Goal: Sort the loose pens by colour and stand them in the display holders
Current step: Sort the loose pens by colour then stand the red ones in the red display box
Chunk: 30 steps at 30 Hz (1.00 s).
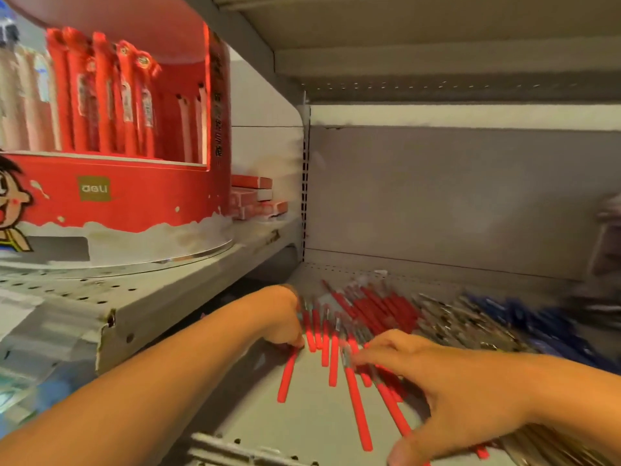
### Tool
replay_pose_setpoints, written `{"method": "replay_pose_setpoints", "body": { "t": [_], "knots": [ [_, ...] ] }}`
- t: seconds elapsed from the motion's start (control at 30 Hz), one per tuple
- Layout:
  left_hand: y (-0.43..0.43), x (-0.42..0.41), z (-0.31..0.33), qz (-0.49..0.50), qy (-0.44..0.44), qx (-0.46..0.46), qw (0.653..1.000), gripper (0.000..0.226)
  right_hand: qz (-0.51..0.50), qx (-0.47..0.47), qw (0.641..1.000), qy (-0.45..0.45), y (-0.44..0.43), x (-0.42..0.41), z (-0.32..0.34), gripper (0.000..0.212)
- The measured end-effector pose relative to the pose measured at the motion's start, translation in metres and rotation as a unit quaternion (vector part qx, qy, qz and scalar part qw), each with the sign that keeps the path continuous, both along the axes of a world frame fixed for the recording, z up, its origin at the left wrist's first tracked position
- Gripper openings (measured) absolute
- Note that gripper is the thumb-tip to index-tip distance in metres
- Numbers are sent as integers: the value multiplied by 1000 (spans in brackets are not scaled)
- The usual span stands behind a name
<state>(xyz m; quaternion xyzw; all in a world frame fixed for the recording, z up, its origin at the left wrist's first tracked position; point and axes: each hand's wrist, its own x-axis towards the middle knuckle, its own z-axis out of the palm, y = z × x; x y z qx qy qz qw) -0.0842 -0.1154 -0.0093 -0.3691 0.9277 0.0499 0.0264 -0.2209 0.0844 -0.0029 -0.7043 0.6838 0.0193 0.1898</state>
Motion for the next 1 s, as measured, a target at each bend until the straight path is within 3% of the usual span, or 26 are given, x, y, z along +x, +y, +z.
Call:
{"method": "replay_pose_setpoints", "body": {
  "t": [0.13, 0.3, 0.37, 0.5, 0.63, 1.0],
  "knots": [
    [-6, -23, 0, -31, -35, -44, 998, 34, 16, -55, 998, 33, -2, 1, -12, 89],
    [-19, -45, -8, -14, 43, -13, 999, 12, -4, -163, 983, 80, -7, 5, -32, 75],
    [-22, -51, -10, -7, 71, -4, 997, 20, -14, -184, 978, 100, -11, 7, -33, 70],
    [-24, -60, -20, -1, 62, 3, 998, 63, -8, -138, 989, 57, -5, 2, -22, 72],
    [-20, -68, -28, -20, 39, 20, 999, 81, 47, -91, 993, 59, 10, -4, -19, 76],
    [-18, -57, -22, -52, 76, 50, 994, 56, 7, -186, 977, 102, -32, 8, -36, 72]
  ]
}}
